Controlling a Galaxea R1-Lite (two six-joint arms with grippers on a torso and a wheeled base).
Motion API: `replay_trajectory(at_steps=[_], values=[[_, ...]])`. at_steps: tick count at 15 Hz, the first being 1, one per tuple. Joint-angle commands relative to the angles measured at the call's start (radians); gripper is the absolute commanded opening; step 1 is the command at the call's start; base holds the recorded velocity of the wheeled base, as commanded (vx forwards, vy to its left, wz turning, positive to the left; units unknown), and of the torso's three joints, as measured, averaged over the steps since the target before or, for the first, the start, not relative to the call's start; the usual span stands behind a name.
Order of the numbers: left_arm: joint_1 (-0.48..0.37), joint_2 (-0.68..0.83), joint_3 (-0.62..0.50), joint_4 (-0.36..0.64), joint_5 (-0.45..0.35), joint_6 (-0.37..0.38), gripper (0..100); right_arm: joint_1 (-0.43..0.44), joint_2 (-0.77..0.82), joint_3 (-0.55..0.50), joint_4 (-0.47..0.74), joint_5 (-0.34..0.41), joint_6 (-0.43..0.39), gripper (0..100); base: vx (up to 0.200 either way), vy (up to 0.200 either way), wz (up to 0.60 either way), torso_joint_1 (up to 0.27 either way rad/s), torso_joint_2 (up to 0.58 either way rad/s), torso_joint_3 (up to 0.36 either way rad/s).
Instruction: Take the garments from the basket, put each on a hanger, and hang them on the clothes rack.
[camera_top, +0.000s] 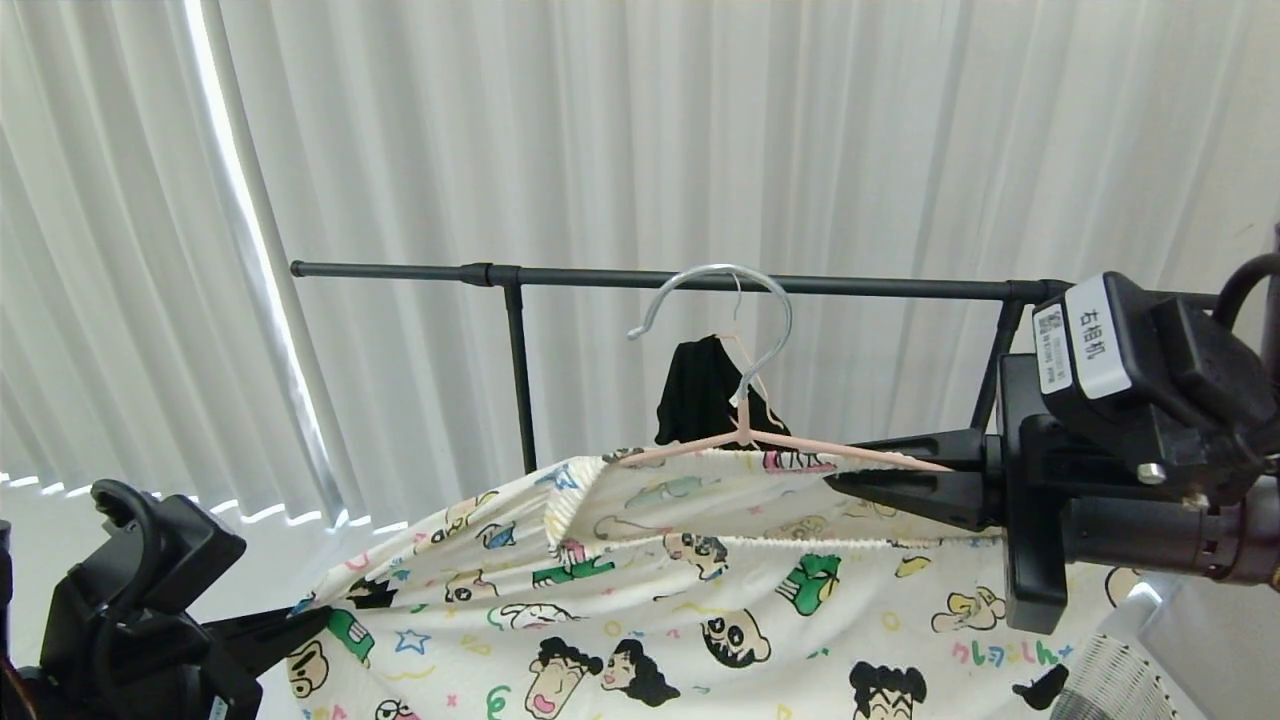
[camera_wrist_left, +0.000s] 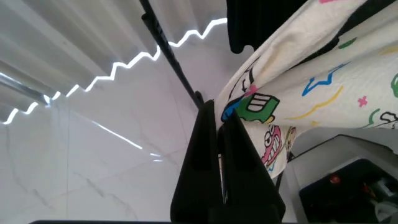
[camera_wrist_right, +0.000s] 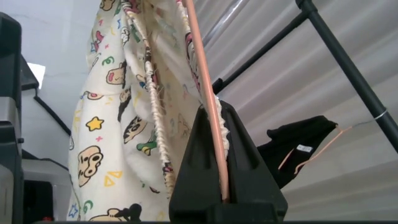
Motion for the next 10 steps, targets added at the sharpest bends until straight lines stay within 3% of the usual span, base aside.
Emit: replay_trajectory(at_steps=[1,6,10], values=[[-0.004,-0.024,-0.005,-0.001,-0.003,-0.001,100,-0.003,0.003,0.0,0.001,0.0,-0.001,0,0.0,0.0,0.0,0.0,0.0,0.0],[-0.004,-0.064,0.0,-0.001,-0.006,-0.01,100,-0.042,0.003,0.001,0.001,0.0,-0.001,0,0.0,0.0,0.0,0.0,0.0,0.0],[0.004,-0.064,-0.025,-0.001,-0.004,-0.028,100,-0.149,-0.016,0.035,0.007,-0.008,0.001,0,0.0,0.0,0.0,0.0,0.0,0.0]])
